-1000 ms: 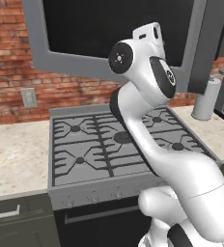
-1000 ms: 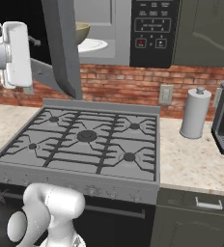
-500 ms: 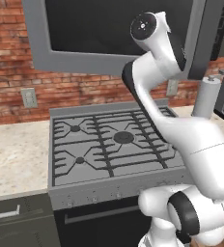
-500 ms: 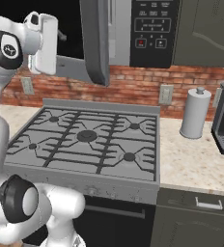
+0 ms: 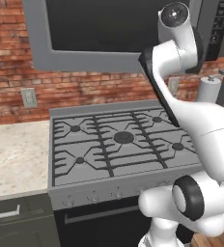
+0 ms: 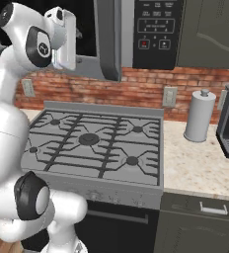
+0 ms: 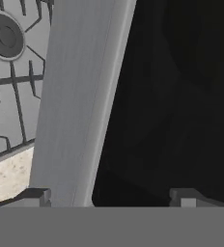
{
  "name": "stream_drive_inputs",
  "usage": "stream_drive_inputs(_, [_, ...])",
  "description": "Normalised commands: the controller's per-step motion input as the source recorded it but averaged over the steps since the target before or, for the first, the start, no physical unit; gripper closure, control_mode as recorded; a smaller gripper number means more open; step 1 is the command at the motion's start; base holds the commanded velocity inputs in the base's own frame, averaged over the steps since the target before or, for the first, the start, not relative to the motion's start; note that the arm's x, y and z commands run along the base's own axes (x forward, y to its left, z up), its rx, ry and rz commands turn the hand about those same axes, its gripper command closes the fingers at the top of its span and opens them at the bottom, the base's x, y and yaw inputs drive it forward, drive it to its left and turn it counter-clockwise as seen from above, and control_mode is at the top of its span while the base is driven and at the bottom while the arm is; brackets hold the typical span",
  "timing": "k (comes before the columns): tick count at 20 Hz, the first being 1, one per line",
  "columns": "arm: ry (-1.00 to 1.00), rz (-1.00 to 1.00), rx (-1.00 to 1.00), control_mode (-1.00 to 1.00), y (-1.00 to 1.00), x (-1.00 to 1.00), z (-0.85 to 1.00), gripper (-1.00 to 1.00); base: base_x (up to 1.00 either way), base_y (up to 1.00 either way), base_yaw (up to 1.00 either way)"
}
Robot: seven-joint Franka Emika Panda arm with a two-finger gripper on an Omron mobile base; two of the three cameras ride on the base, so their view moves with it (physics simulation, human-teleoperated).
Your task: Pick the bell pepper from the sink and place it in the bowl. Then pick the bowl and place it in the microwave. Then close the microwave door and press the start button.
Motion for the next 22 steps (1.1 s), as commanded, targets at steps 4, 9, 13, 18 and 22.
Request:
stream_drive_inputs(4, [0.06, 0.22, 0.04, -1.0, -0.49, 0.72, -0.02, -1.0, 0.0, 0.0, 0.0])
stream_drive_inputs(9, [0.08, 0.25, 0.02, -1.0, -0.38, 0.72, -0.16, -1.0, 0.0, 0.0, 0.0])
stream_drive_inputs(13, [0.1, 0.23, 0.01, -1.0, -0.17, 0.59, -0.21, -1.0, 0.0, 0.0, 0.0])
stream_drive_inputs(18, [0.13, 0.18, 0.01, -1.0, -0.04, 0.53, -0.23, -1.0, 0.0, 0.0, 0.0])
stream_drive_inputs(22, [0.08, 0.14, 0.0, -1.0, 0.0, 0.6, -0.42, -1.0, 0.0, 0.0, 0.0])
